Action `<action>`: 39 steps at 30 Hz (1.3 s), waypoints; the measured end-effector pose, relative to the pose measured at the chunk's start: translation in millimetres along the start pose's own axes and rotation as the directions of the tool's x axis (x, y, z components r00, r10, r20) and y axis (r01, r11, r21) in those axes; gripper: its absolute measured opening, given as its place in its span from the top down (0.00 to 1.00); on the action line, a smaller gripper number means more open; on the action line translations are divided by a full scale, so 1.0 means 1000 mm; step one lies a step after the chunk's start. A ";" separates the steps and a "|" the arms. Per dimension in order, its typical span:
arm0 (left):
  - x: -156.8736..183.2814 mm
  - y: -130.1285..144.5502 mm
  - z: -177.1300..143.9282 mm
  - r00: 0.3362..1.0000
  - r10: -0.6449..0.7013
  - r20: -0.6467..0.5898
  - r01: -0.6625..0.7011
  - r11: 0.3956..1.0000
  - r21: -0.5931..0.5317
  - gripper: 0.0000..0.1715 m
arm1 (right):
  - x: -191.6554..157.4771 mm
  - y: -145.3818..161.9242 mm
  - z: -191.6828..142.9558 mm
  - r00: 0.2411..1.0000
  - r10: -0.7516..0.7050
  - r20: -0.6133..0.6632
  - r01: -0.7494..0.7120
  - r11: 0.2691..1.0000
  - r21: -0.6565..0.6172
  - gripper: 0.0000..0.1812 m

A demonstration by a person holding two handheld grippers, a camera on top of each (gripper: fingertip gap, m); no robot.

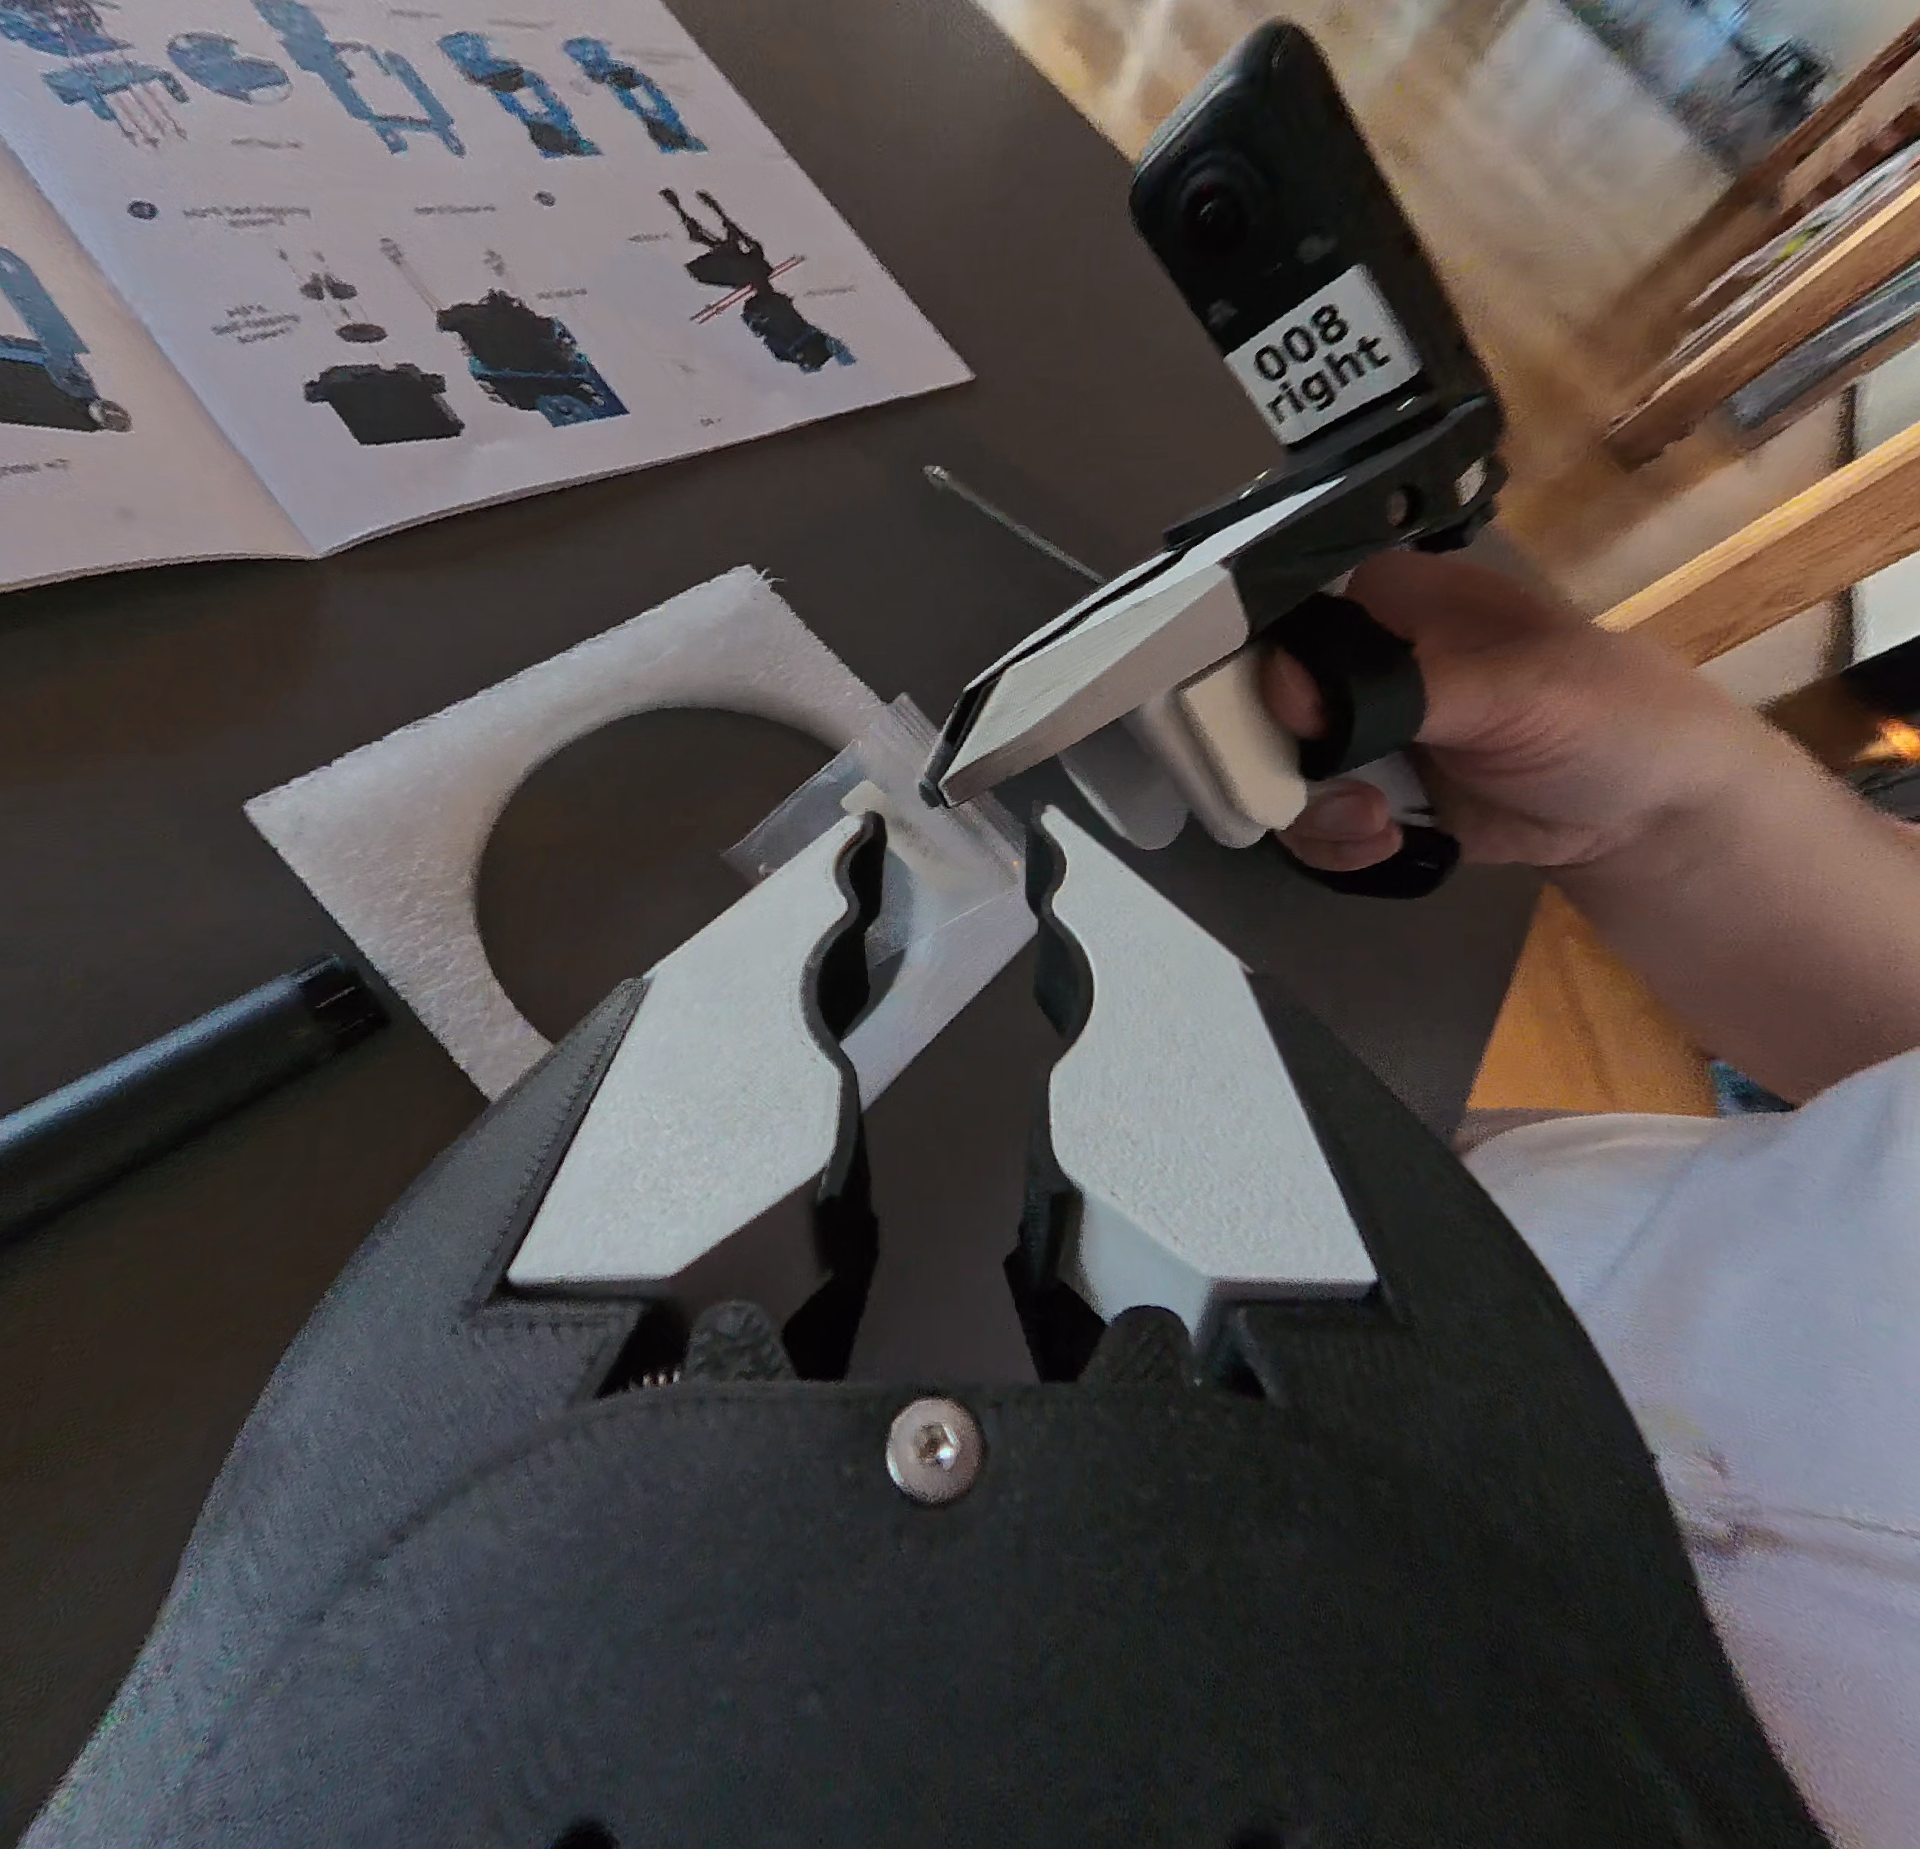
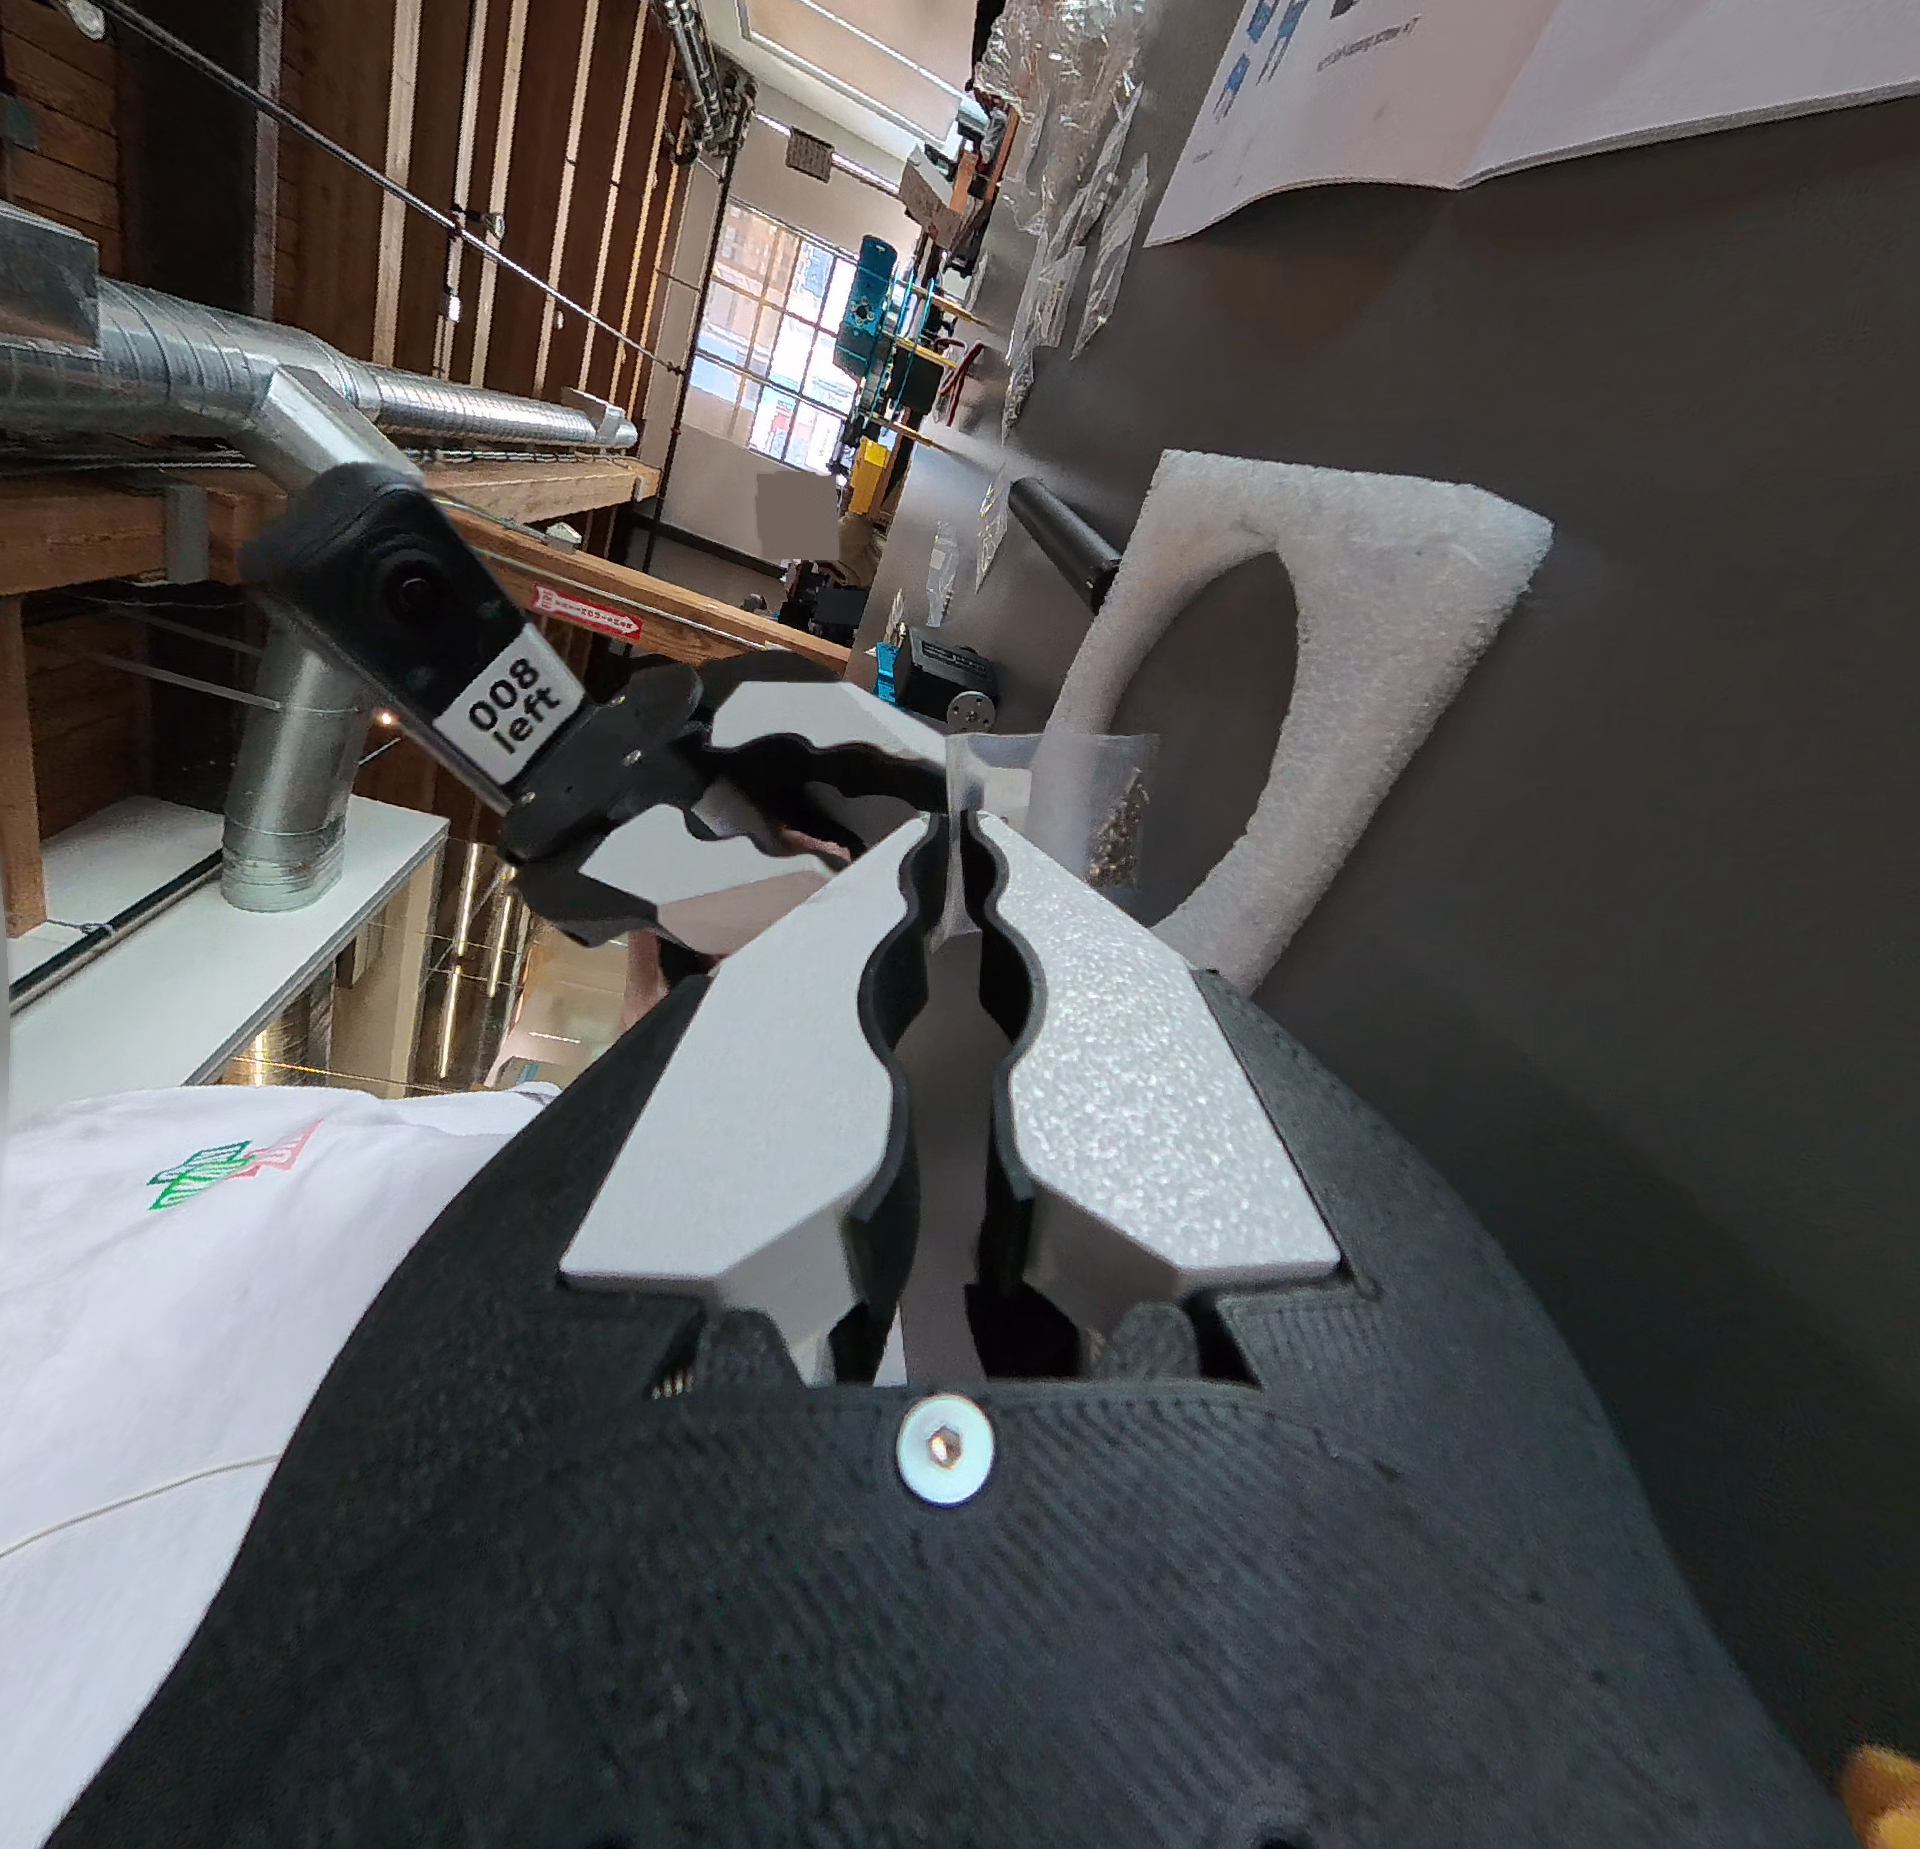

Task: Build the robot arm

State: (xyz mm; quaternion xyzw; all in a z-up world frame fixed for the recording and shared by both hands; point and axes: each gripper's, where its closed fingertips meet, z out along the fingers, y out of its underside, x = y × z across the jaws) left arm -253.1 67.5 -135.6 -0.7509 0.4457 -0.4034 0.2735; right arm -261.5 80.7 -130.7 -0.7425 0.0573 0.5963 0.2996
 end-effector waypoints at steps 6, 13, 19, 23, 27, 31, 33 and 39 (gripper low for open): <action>-0.011 0.003 0.011 0.972 0.133 0.195 -0.122 0.990 -0.072 0.86 | 0.004 -0.001 -0.001 1.000 -0.005 -0.027 0.004 1.000 -0.005 1.00; -0.010 0.002 0.013 0.960 0.172 0.222 -0.158 0.984 -0.082 0.90 | 0.005 -0.002 -0.001 0.999 -0.024 -0.043 0.023 1.000 -0.021 1.00; -0.009 0.003 0.014 0.973 0.142 0.184 -0.130 0.989 -0.076 0.93 | 0.006 -0.003 -0.001 0.999 -0.016 -0.032 0.016 1.000 -0.021 1.00; -0.008 0.003 0.015 0.973 0.156 0.171 -0.144 0.986 -0.081 0.94 | 0.006 -0.003 -0.001 1.000 -0.013 -0.026 0.013 1.000 -0.022 1.00; -0.012 0.009 0.017 0.944 0.278 0.175 -0.248 0.953 -0.174 0.95 | 0.010 -0.001 -0.001 0.998 -0.028 -0.058 0.026 0.999 -0.032 1.00; -0.014 0.009 0.018 0.890 0.404 0.212 -0.353 0.904 -0.241 0.95 | 0.011 -0.001 -0.002 0.998 -0.029 -0.061 0.027 0.999 -0.035 1.00; -0.014 0.008 0.019 0.888 0.404 0.220 -0.354 0.905 -0.235 0.96 | 0.010 -0.002 -0.002 0.998 -0.027 -0.057 0.026 0.999 -0.029 0.99; -0.010 0.004 0.015 0.974 0.197 0.109 -0.186 0.976 -0.110 0.97 | 0.000 -0.005 0.000 1.000 0.011 0.018 -0.011 1.000 0.001 0.97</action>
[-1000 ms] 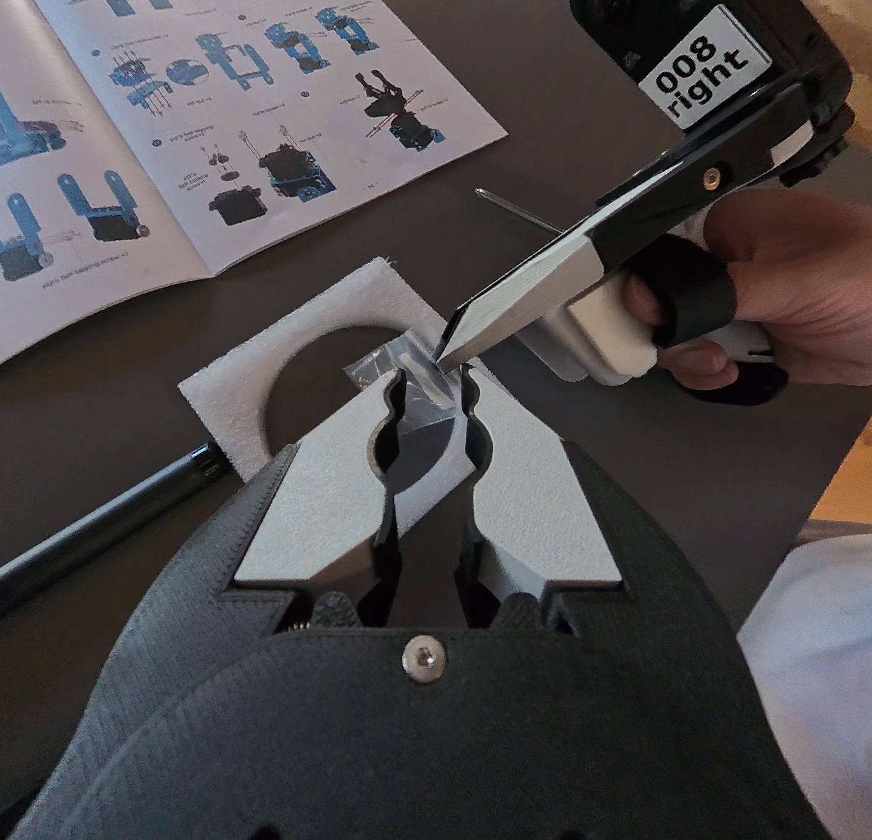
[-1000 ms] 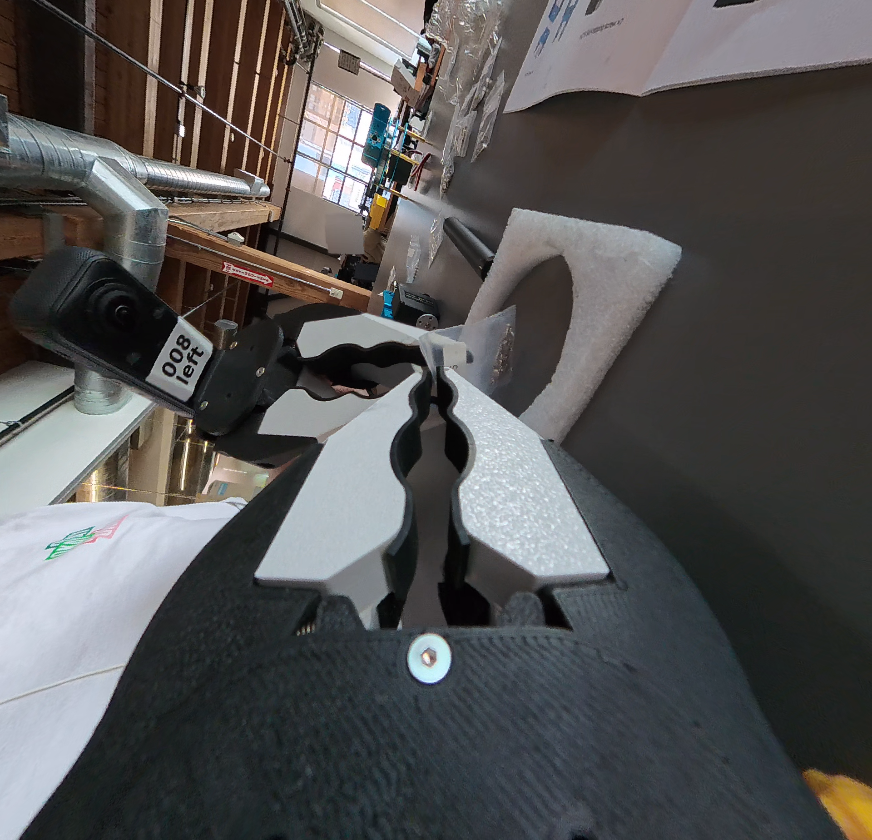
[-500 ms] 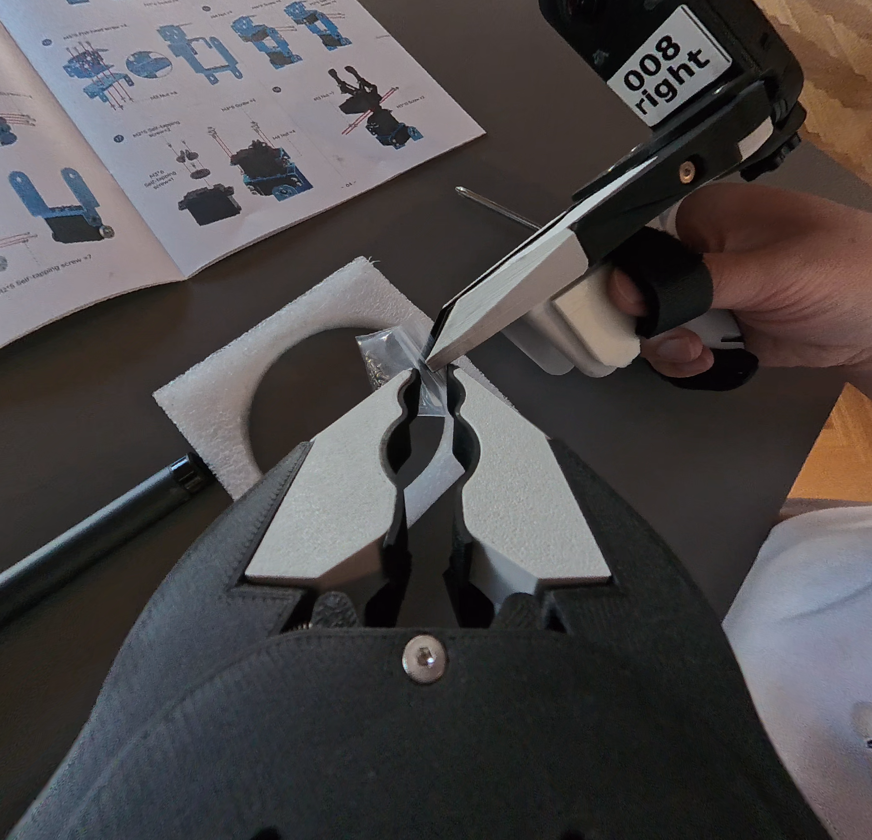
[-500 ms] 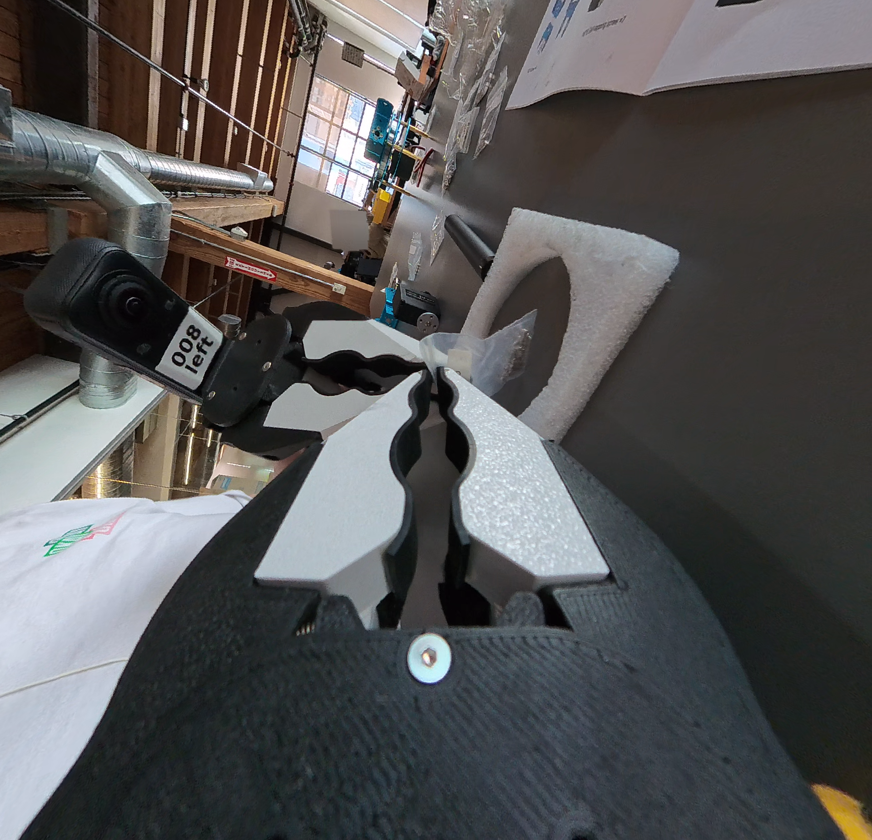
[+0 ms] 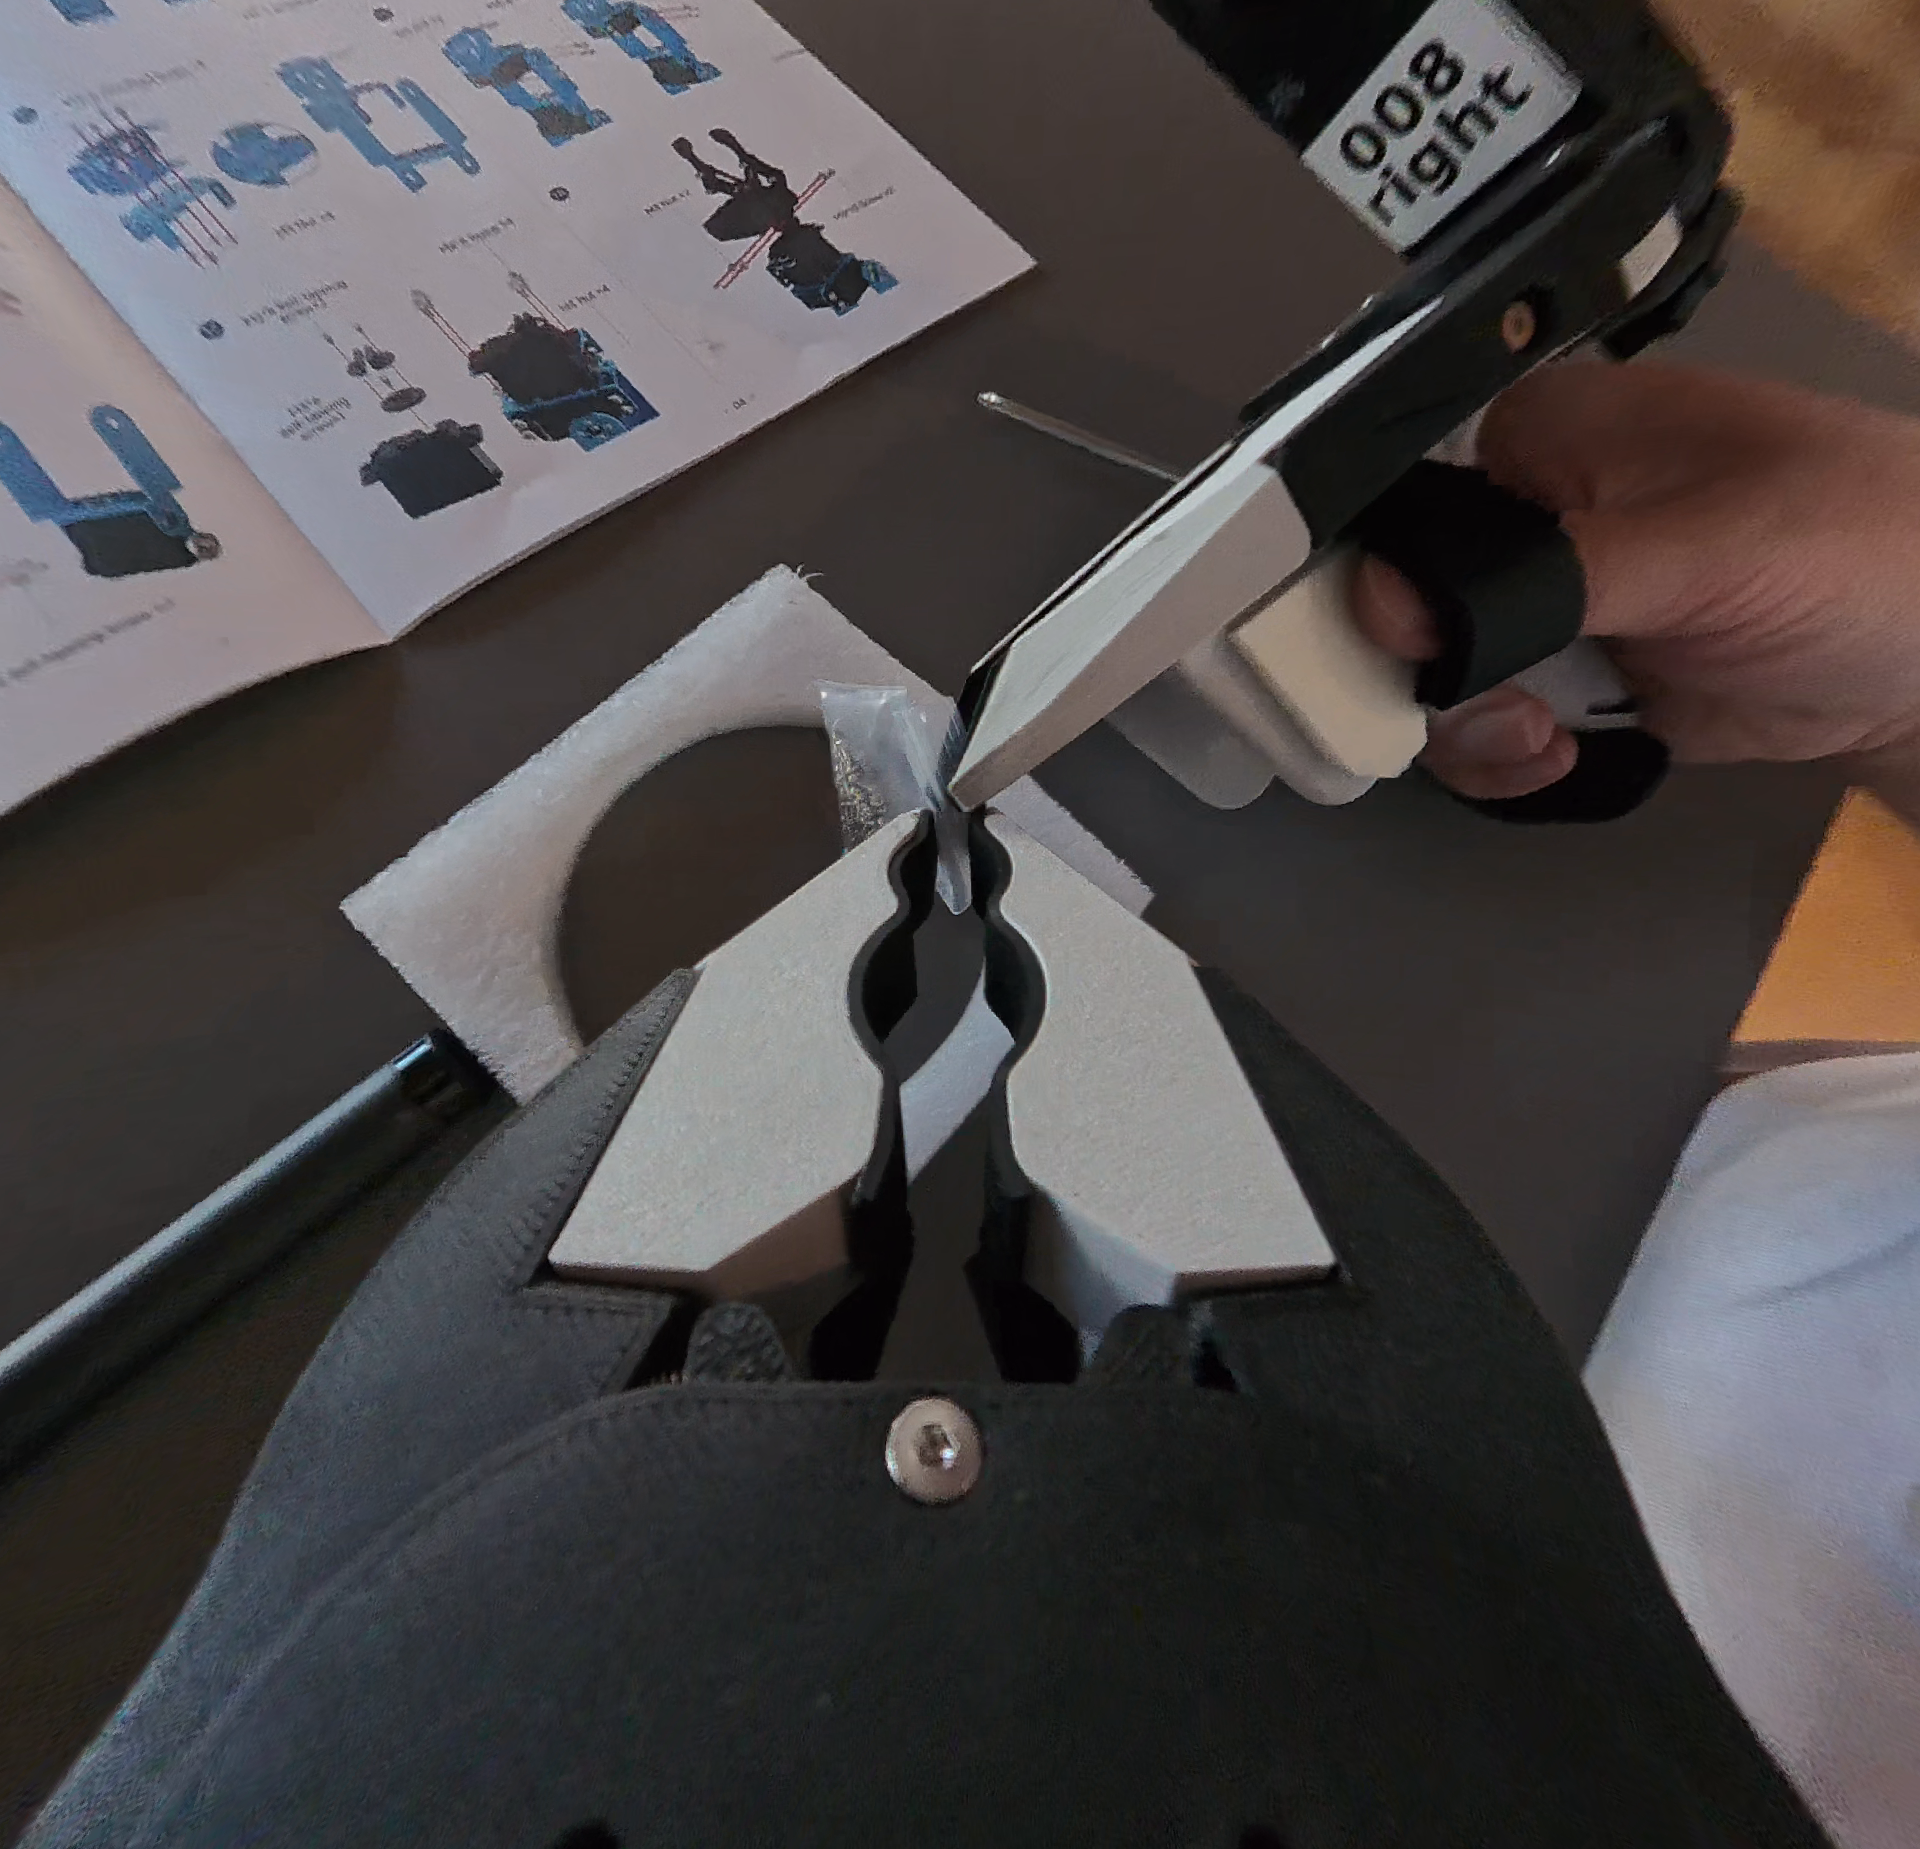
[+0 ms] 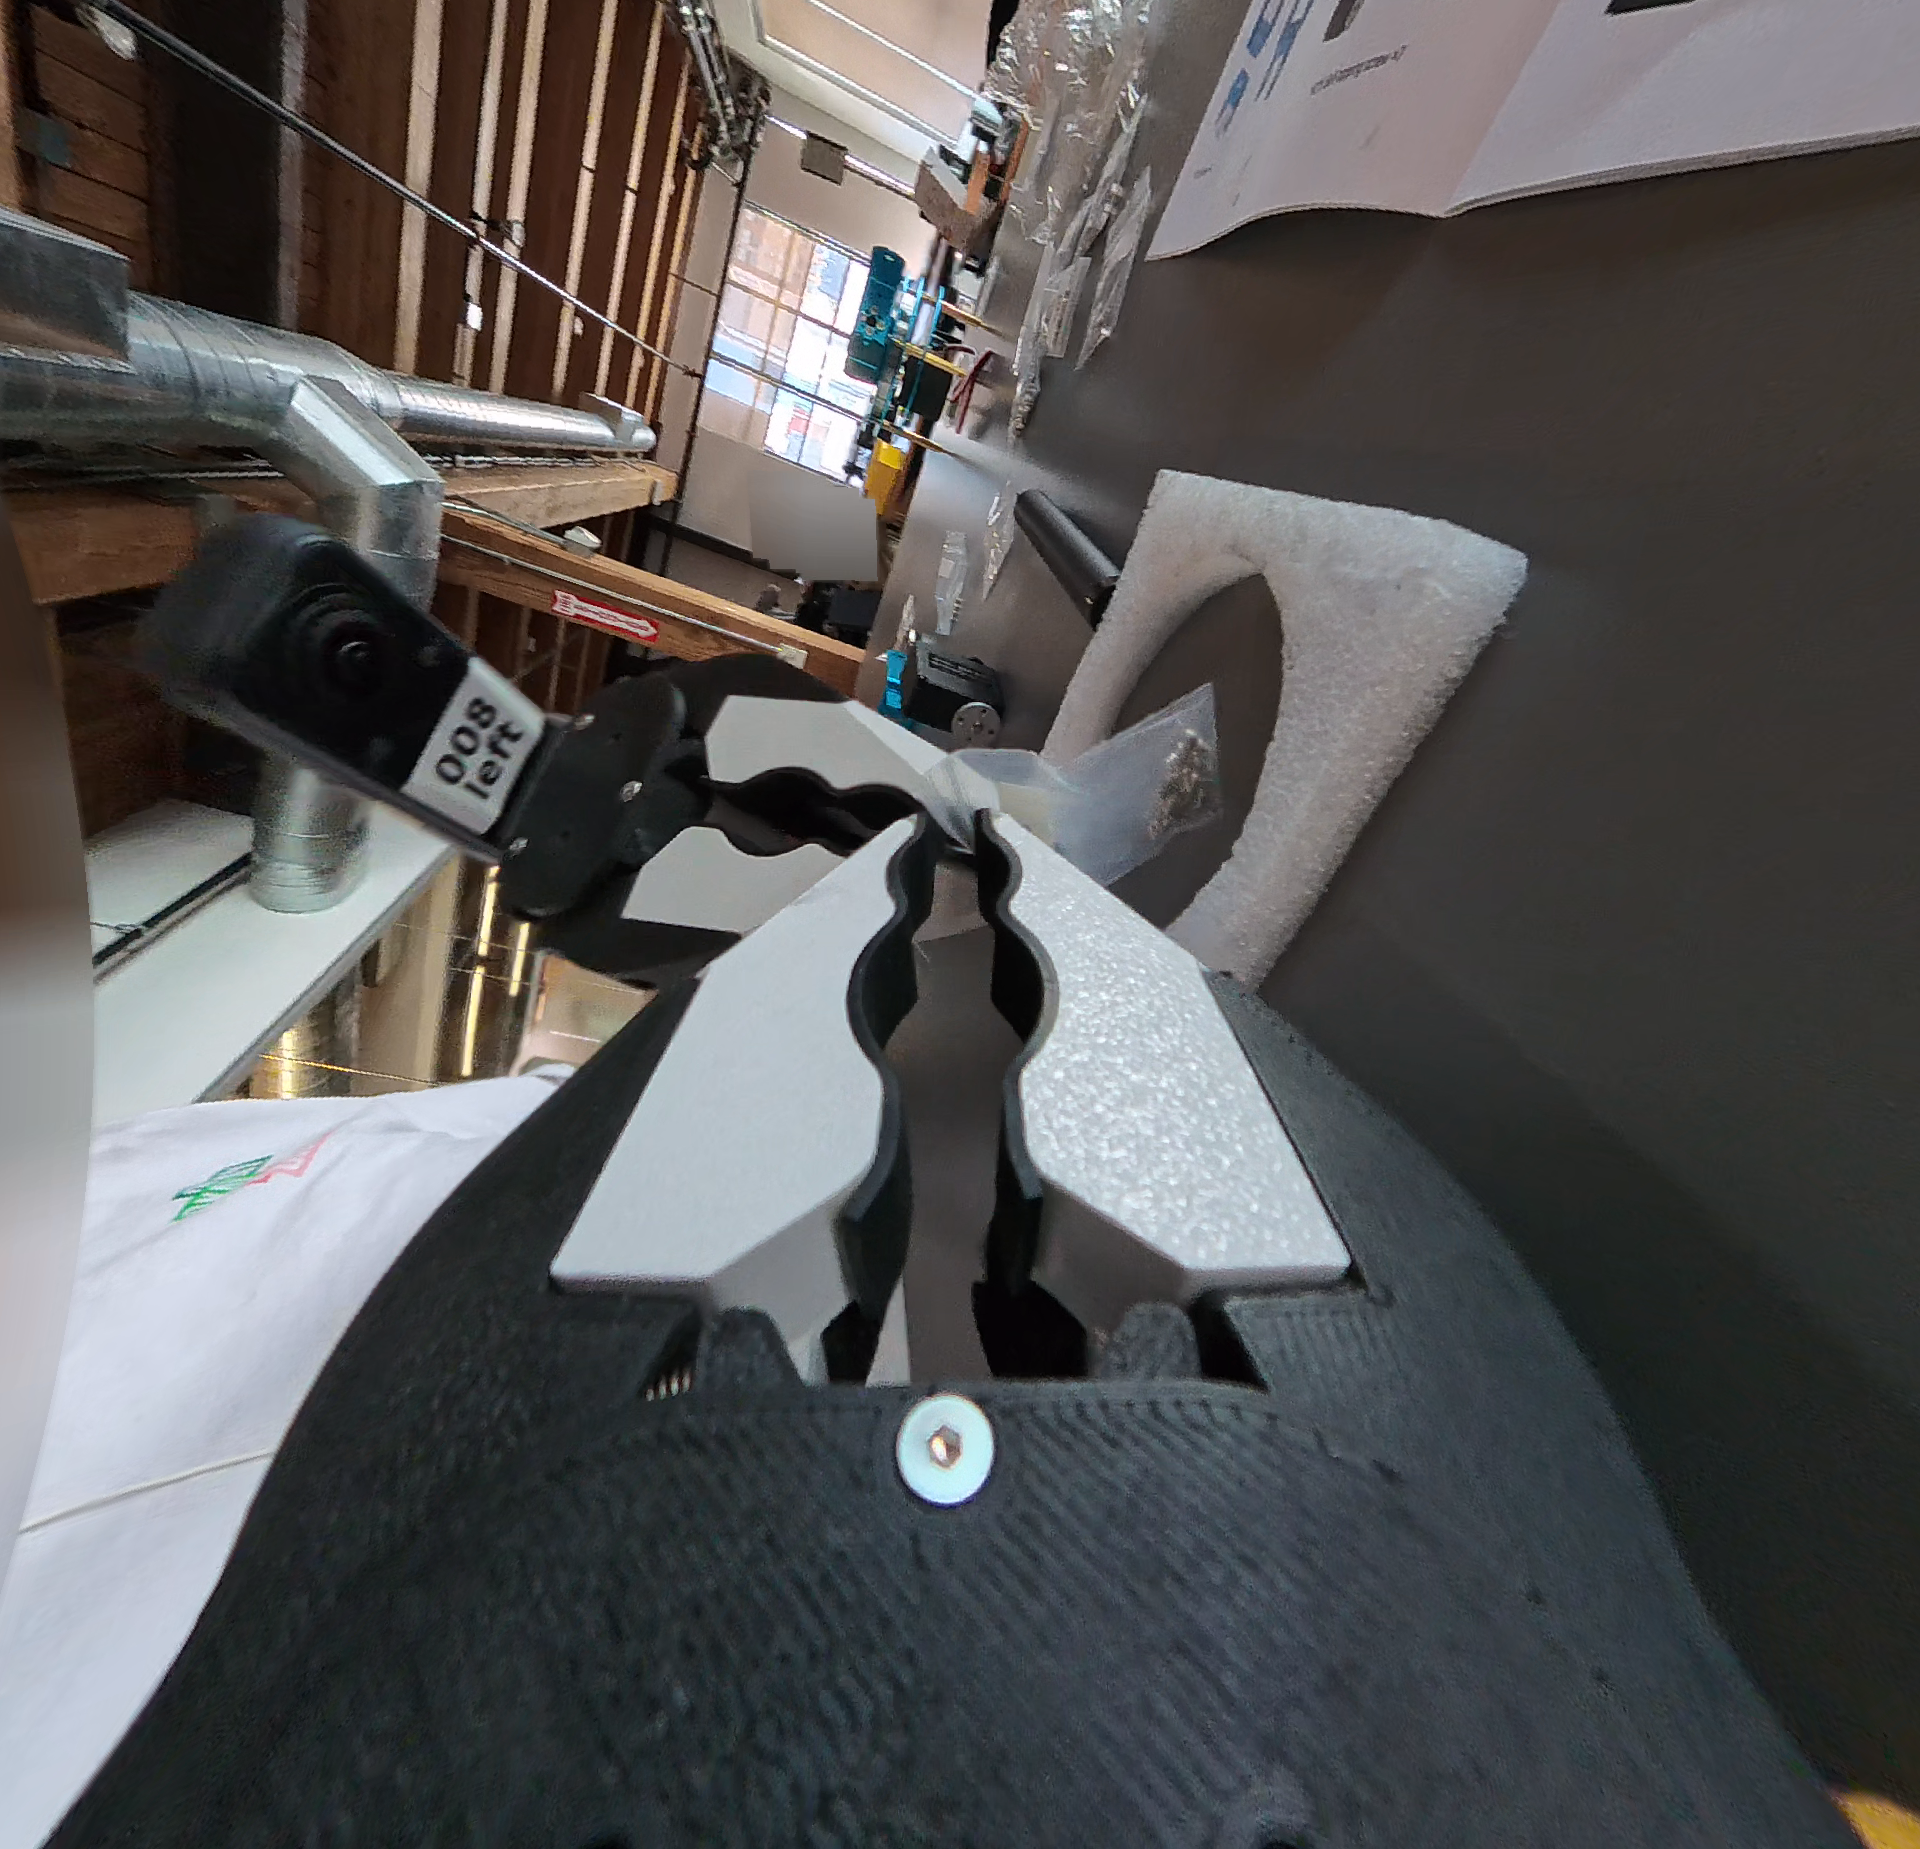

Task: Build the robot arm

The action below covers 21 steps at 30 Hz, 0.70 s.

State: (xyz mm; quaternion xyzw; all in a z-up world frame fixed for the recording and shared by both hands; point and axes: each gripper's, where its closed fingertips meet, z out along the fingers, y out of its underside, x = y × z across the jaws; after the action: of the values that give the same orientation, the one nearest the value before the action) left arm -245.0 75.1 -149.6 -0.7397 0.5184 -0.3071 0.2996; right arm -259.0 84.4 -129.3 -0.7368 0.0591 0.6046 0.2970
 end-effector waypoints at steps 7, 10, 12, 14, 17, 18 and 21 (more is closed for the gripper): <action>0.005 -0.010 -0.013 0.939 -0.198 -0.282 0.243 0.961 0.133 0.98 | -0.015 -0.003 0.003 0.995 0.038 0.097 -0.041 0.998 0.037 0.96; 0.011 -0.016 -0.019 0.892 -0.236 -0.386 0.315 0.936 0.156 0.98 | -0.022 -0.005 0.001 0.987 0.053 0.150 -0.062 0.997 0.052 0.99; 0.014 -0.019 -0.021 0.875 -0.239 -0.420 0.332 0.929 0.163 0.98 | -0.024 -0.005 -0.001 0.983 0.055 0.173 -0.066 0.996 0.057 1.00; 0.017 -0.021 -0.023 0.858 -0.247 -0.451 0.354 0.920 0.170 0.98 | -0.027 -0.006 -0.002 0.978 0.061 0.200 -0.075 0.995 0.062 1.00; 0.019 -0.024 -0.027 0.818 -0.273 -0.506 0.404 0.899 0.167 0.98 | -0.031 -0.006 -0.003 0.972 0.056 0.228 -0.073 0.995 0.064 1.00; 0.020 -0.025 -0.028 0.805 -0.280 -0.523 0.419 0.893 0.166 0.98 | -0.033 -0.006 -0.003 0.970 0.057 0.237 -0.073 0.995 0.062 1.00; 0.022 -0.029 -0.034 0.754 -0.299 -0.585 0.470 0.867 0.164 0.99 | -0.039 -0.008 -0.004 0.955 0.077 0.285 -0.097 0.994 0.057 1.00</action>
State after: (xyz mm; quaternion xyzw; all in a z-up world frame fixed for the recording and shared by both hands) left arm -247.6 58.3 -102.7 -0.6592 0.3630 -0.6336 0.1793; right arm -262.3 78.0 -90.2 -0.6288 0.0698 0.7134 0.3013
